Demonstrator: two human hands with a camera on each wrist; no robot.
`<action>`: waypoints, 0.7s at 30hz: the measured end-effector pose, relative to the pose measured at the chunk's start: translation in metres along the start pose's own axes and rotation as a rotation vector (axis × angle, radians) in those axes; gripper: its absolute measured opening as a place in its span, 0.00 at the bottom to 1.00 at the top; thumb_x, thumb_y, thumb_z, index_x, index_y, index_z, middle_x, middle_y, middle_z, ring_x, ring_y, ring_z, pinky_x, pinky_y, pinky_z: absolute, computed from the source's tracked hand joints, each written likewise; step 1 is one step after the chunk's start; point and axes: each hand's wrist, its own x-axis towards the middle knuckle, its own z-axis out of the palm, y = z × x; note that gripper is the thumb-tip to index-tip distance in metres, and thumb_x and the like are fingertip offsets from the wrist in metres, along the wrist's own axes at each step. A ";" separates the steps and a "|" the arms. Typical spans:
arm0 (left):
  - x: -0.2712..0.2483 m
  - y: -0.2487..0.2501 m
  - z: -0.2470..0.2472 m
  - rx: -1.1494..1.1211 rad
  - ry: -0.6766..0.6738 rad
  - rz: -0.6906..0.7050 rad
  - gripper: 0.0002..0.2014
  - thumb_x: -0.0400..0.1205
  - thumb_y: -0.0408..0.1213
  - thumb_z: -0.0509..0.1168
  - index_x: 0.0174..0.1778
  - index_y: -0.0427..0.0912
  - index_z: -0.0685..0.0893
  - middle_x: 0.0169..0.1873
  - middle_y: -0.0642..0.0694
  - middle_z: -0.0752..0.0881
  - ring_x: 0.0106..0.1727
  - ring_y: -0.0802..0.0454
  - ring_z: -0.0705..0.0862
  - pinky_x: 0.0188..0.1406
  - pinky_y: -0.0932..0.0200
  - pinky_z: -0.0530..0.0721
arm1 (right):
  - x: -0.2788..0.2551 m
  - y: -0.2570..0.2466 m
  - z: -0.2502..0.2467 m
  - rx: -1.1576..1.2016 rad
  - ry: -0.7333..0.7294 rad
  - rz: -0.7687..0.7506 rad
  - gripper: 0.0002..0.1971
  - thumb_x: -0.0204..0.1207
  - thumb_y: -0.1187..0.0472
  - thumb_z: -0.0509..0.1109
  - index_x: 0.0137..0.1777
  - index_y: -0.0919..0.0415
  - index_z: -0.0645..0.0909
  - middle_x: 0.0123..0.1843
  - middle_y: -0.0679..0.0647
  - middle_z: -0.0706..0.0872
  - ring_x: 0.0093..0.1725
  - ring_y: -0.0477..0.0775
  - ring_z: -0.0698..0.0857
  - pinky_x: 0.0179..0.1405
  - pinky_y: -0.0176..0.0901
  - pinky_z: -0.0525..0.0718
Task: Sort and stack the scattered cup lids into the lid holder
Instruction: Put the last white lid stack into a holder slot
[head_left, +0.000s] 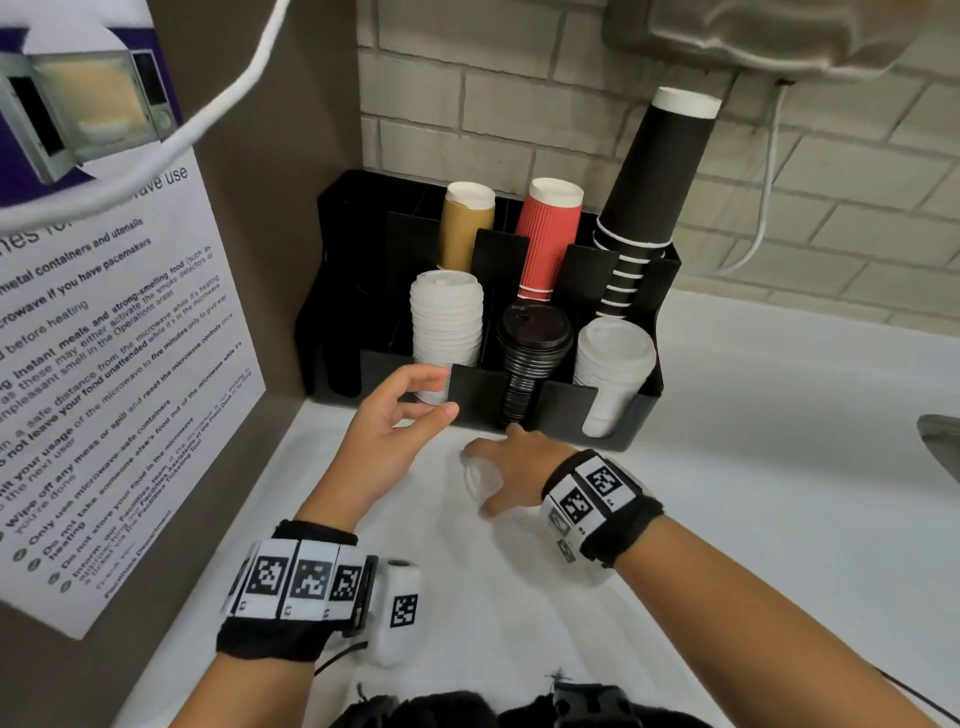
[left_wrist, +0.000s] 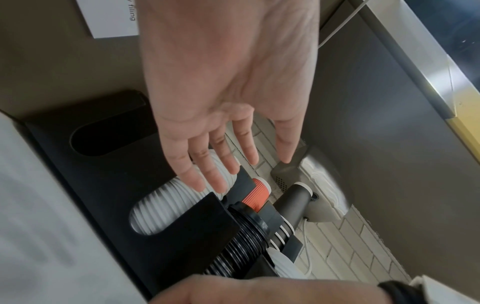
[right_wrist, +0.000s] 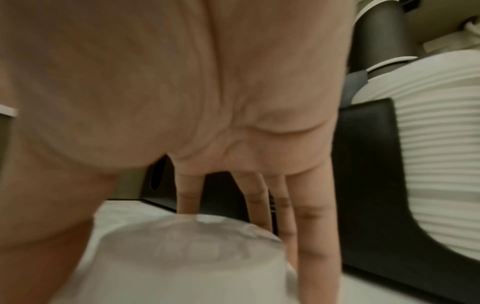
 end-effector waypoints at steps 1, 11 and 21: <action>-0.001 -0.001 0.000 0.007 -0.007 -0.004 0.14 0.80 0.38 0.72 0.56 0.63 0.84 0.57 0.56 0.84 0.49 0.60 0.86 0.58 0.58 0.81 | -0.001 0.004 0.000 0.026 0.013 -0.013 0.40 0.68 0.43 0.77 0.78 0.38 0.61 0.65 0.60 0.68 0.66 0.66 0.74 0.55 0.51 0.77; -0.008 -0.002 -0.014 -0.018 0.058 -0.023 0.14 0.80 0.36 0.70 0.55 0.61 0.84 0.54 0.56 0.86 0.50 0.54 0.86 0.51 0.60 0.83 | -0.063 0.077 -0.055 0.772 0.632 -0.274 0.29 0.66 0.58 0.83 0.64 0.44 0.73 0.53 0.31 0.79 0.53 0.34 0.79 0.47 0.19 0.74; -0.015 -0.007 -0.011 -0.016 0.063 -0.059 0.13 0.81 0.34 0.71 0.56 0.59 0.84 0.55 0.53 0.86 0.50 0.53 0.86 0.50 0.57 0.84 | -0.041 0.140 -0.065 0.629 0.741 0.132 0.32 0.70 0.51 0.77 0.73 0.41 0.71 0.70 0.55 0.77 0.69 0.60 0.74 0.69 0.56 0.75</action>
